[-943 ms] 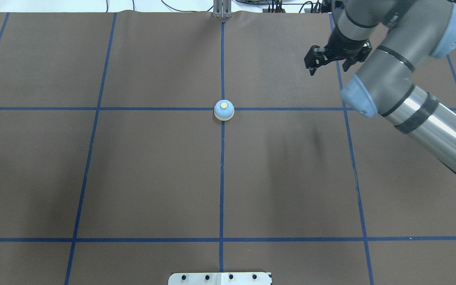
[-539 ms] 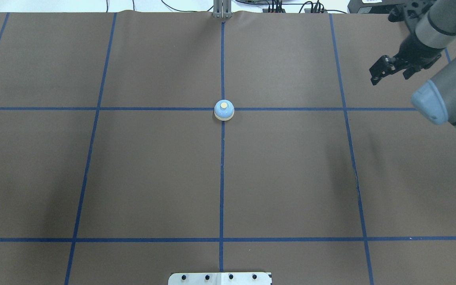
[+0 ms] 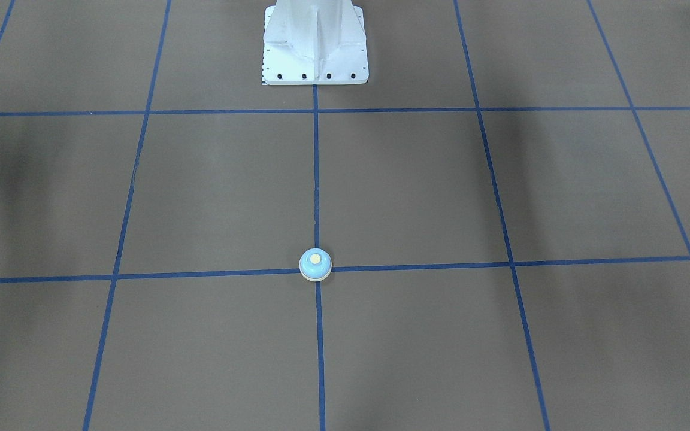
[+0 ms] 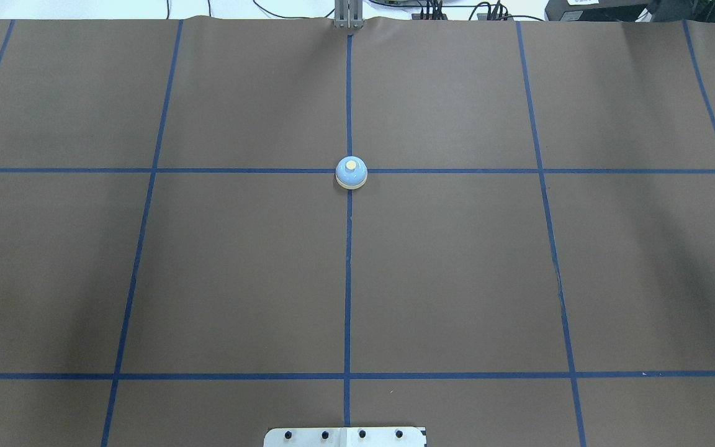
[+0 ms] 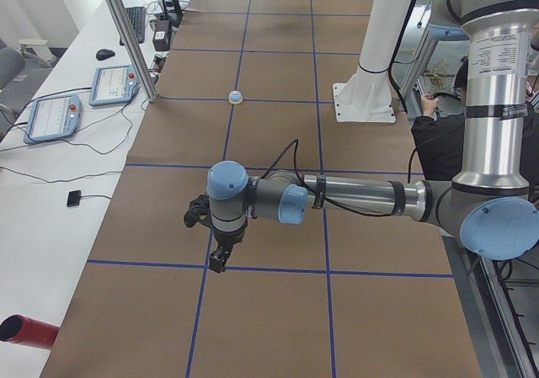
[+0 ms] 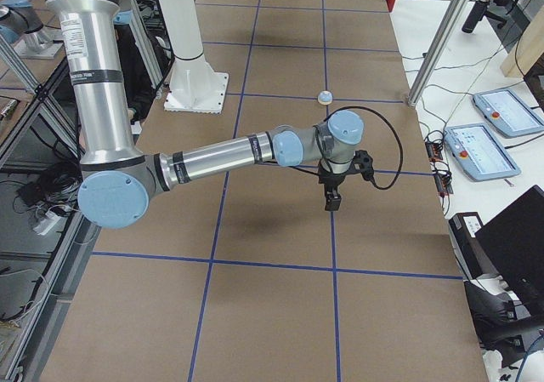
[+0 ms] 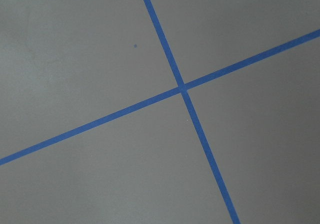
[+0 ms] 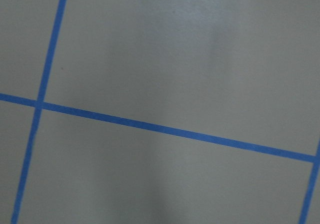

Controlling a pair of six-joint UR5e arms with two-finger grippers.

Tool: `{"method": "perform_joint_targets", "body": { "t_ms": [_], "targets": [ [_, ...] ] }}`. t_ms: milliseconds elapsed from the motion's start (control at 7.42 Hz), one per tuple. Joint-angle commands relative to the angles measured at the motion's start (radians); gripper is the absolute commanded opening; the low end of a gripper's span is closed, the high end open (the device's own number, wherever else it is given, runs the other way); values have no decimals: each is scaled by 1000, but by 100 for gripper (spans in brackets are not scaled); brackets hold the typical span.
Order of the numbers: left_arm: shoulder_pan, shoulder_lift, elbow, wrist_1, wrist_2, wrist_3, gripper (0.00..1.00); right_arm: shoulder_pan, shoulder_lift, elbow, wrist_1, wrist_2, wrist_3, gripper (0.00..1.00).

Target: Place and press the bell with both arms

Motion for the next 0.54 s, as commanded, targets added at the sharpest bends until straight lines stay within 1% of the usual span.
{"method": "perform_joint_targets", "body": {
  "t_ms": [0,270,404],
  "targets": [
    [0,6,2,0,2,0,100,135,-103,-4,-9,21,-208,100],
    [0,6,2,0,2,0,100,162,-167,-7,2,25,-219,100],
    [0,6,2,0,2,0,100,160,-170,-28,2,19,-216,100]
  ]
}}
